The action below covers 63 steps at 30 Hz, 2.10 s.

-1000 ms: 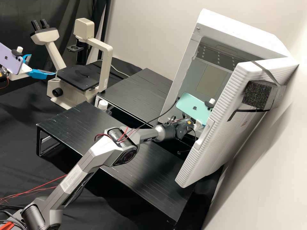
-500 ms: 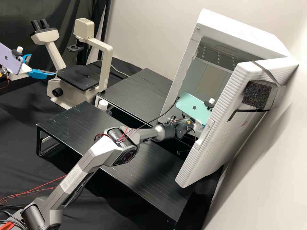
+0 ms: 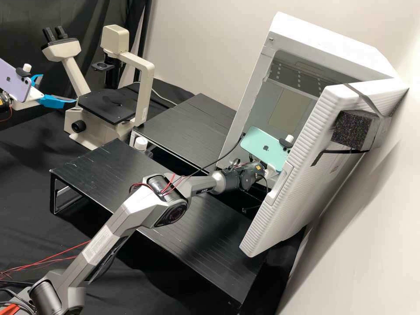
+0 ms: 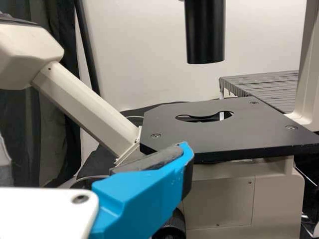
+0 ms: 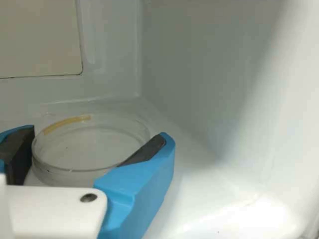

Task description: Take out the petri dish and place it under the microscope.

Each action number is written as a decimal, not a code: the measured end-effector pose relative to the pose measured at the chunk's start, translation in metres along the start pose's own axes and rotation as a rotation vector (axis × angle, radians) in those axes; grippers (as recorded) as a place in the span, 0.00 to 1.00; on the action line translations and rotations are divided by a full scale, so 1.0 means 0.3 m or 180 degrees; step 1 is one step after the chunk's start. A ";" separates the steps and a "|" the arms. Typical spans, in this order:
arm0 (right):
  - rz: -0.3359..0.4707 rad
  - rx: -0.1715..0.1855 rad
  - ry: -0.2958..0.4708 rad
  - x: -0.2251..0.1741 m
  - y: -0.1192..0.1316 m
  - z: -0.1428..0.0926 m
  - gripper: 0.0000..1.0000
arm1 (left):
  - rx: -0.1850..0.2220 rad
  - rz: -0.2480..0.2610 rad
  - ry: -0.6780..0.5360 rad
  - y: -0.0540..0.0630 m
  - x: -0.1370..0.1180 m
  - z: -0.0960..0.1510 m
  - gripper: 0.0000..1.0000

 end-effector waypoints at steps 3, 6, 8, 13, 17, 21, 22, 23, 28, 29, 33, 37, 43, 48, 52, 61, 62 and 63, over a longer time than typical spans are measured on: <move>-0.0006 0.0013 -0.0006 0.000 -0.002 0.002 0.00 | 0.0000 0.0000 0.0000 0.000 0.000 0.000 1.00; -0.0006 0.0013 -0.0006 0.000 -0.002 0.002 0.00 | 0.0000 0.0000 0.0000 0.000 0.000 0.000 1.00; -0.0006 0.0013 -0.0006 0.000 -0.002 0.002 0.00 | 0.0000 0.0000 0.0000 0.000 0.000 0.000 1.00; -0.0006 0.0013 -0.0006 0.000 -0.002 0.002 0.00 | 0.0000 0.0000 0.0000 0.000 0.000 0.000 1.00; -0.0008 0.0013 -0.0008 0.000 -0.003 0.003 0.00 | 0.0000 0.0000 0.0000 0.000 0.000 0.000 1.00; -0.0027 0.0061 0.0063 -0.002 -0.017 0.014 0.00 | 0.0000 0.0000 0.0000 0.000 0.000 0.000 1.00; -0.0023 0.0072 0.0084 -0.004 -0.016 0.019 0.00 | 0.0000 0.0000 0.0000 0.000 0.000 0.000 1.00; -0.0028 0.0077 0.0091 -0.009 -0.016 0.024 0.00 | 0.0000 0.0000 0.0000 0.000 0.000 0.000 1.00; -0.0044 0.0077 0.0150 -0.056 -0.003 0.032 0.00 | 0.0000 0.0000 0.0000 0.000 0.000 0.000 1.00; -0.0038 0.0074 0.0187 -0.067 0.003 0.032 0.00 | 0.0000 0.0000 0.0000 0.000 0.000 0.000 1.00; -0.0020 0.0085 0.0254 -0.135 0.033 0.034 0.00 | 0.0000 0.0000 0.0000 0.000 0.000 0.000 1.00; -0.0013 0.0092 0.0271 -0.204 0.057 0.043 0.00 | 0.0000 0.0000 0.0000 0.000 0.000 0.000 1.00; -0.0023 0.0121 0.0442 -0.318 0.062 0.047 0.00 | 0.0000 0.0000 0.0000 0.000 0.000 0.000 1.00; -0.0110 0.0125 0.0636 -0.420 0.029 0.055 0.00 | 0.0000 0.0000 0.0000 0.000 0.000 0.000 1.00; -0.0235 0.0233 0.0799 -0.532 -0.036 0.071 0.00 | 0.0000 0.0000 0.0000 0.000 0.000 0.000 1.00; -0.0292 0.0437 0.1062 -0.742 -0.133 0.067 0.00 | 0.0000 0.0000 0.0000 0.000 0.000 0.000 1.00; -0.0337 0.0405 0.1208 -0.774 -0.153 0.048 0.00 | 0.0000 0.0000 0.0000 0.000 0.000 0.000 1.00; -0.0353 0.0364 0.1323 -0.795 -0.161 0.029 0.00 | 0.0000 0.0000 0.0000 0.000 0.000 0.000 1.00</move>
